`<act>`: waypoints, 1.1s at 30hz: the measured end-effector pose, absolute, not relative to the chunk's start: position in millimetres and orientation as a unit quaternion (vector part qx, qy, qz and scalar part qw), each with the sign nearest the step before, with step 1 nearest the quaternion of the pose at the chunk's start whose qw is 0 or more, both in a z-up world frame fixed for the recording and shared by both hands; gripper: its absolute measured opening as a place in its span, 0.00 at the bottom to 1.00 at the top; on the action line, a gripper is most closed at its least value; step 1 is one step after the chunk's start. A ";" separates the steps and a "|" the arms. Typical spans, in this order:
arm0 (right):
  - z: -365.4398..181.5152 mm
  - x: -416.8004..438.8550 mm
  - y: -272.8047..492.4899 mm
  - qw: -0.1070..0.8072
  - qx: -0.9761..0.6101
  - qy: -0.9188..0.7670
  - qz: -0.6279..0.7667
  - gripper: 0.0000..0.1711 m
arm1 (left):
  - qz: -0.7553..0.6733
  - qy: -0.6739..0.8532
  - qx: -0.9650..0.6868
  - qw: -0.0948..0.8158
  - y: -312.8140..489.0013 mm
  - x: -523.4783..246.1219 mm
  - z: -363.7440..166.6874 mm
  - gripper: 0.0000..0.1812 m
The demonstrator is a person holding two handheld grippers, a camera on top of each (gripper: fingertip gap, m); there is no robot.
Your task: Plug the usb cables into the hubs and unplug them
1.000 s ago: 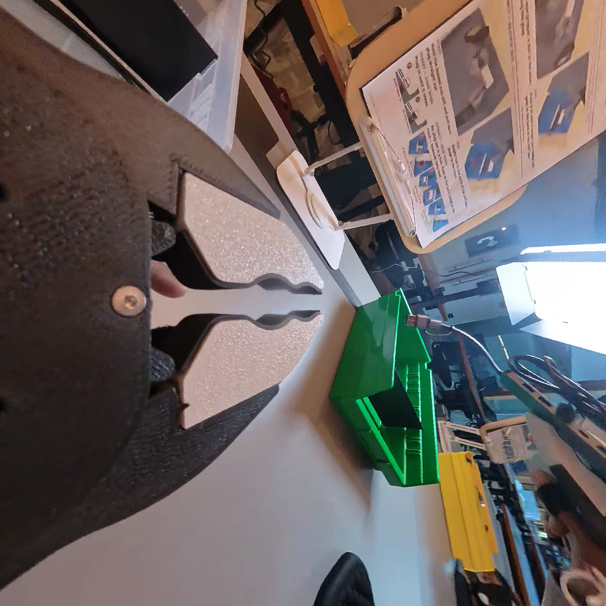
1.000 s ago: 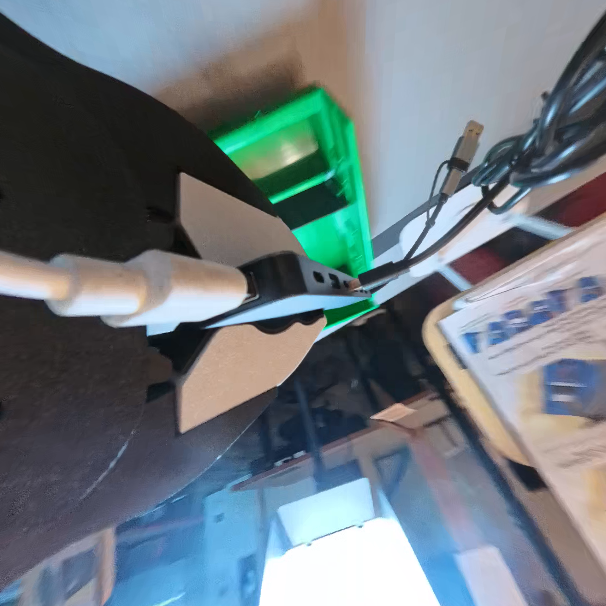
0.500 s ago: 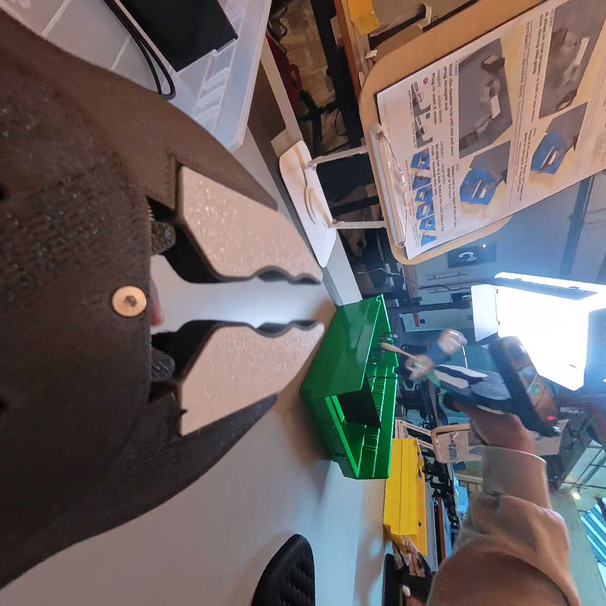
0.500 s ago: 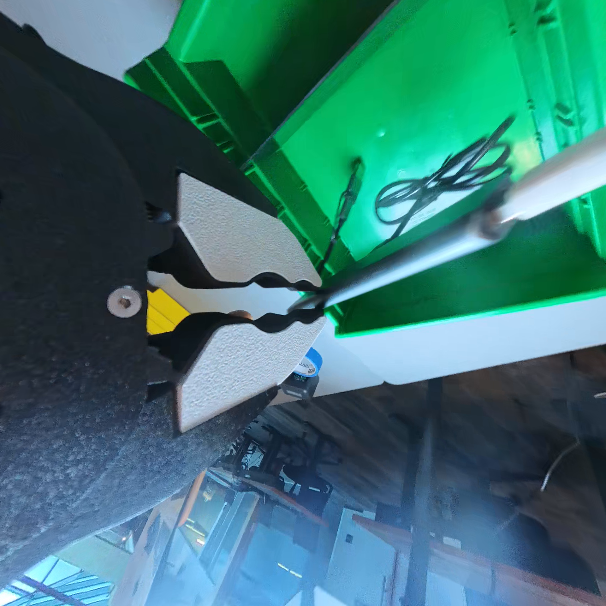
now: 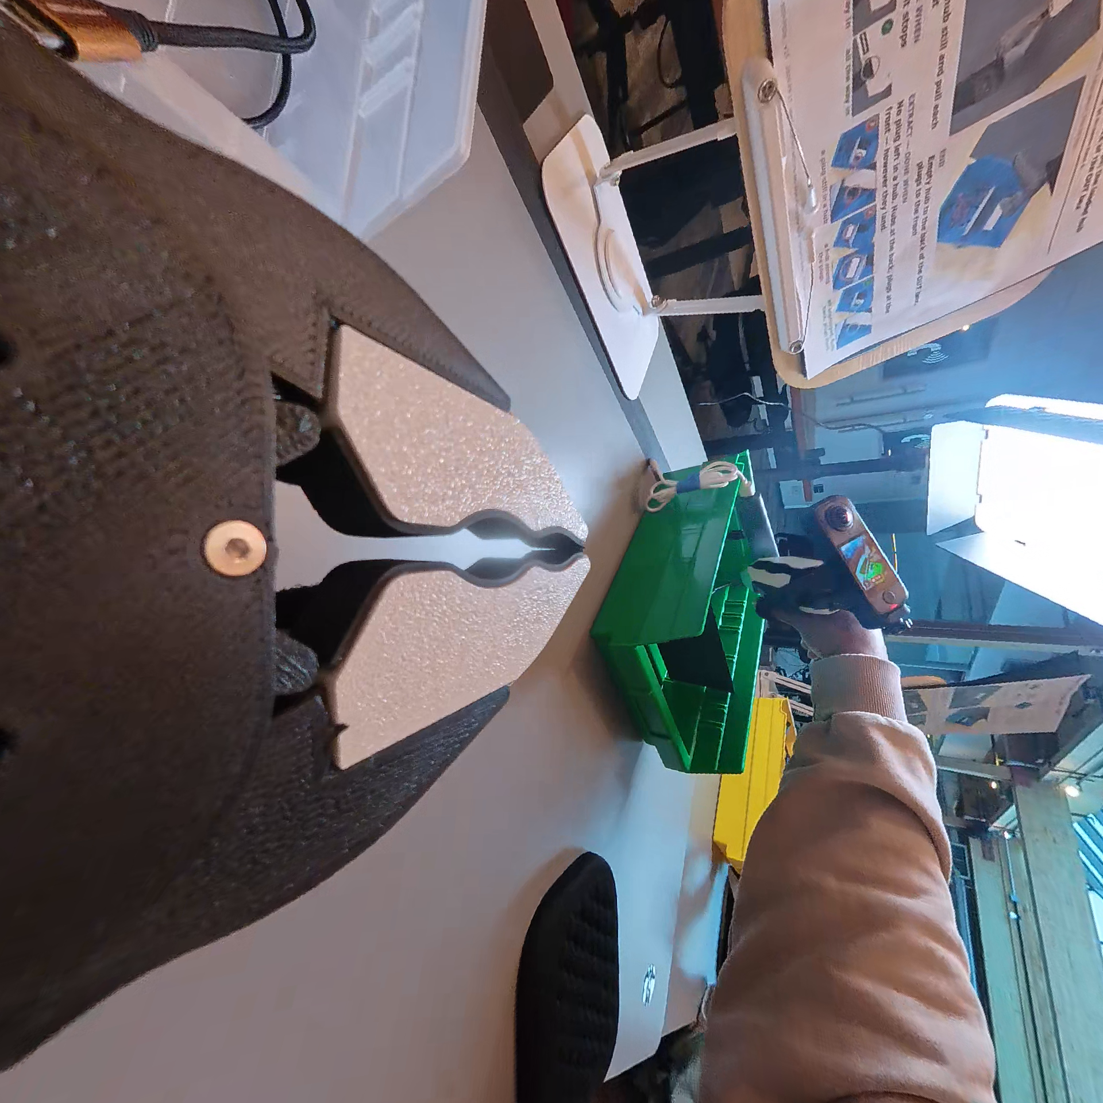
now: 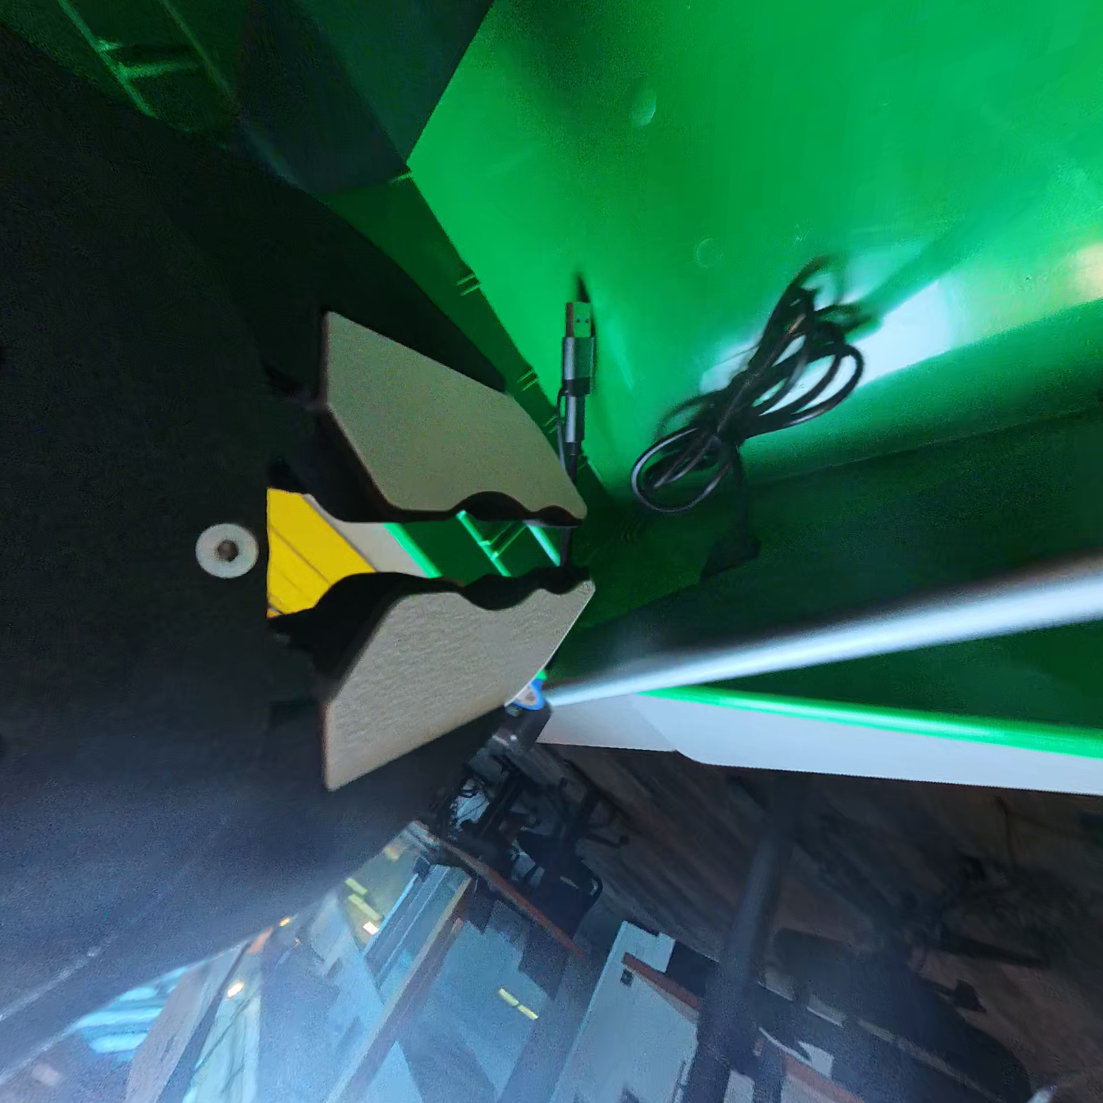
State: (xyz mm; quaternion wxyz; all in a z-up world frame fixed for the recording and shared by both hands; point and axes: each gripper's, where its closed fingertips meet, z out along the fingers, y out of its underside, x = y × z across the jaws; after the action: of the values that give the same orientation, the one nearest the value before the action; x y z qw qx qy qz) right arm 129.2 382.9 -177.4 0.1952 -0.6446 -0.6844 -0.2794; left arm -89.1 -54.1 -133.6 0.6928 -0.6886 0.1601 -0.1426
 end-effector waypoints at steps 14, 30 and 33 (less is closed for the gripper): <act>-170.4 33.6 364.1 0.248 -0.514 -0.786 -0.239 0.15 | -0.101 0.103 -0.725 0.674 -45.6 -121.7 -150.3 0.22; -78.1 112.6 356.6 0.300 -0.532 -0.762 -0.217 0.07 | -0.082 0.121 -0.709 0.690 -47.0 -127.7 -148.8 0.07; -100.8 106.7 347.3 0.292 -0.492 -0.783 -0.243 0.07 | -0.085 0.128 -0.711 0.686 -46.2 -122.9 -151.0 0.07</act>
State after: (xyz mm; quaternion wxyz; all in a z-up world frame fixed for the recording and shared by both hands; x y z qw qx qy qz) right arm 106.7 347.3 -100.8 0.2924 -0.4923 -0.7832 -0.2426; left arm -122.9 -46.2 -151.0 0.6863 -0.7109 0.1284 -0.0848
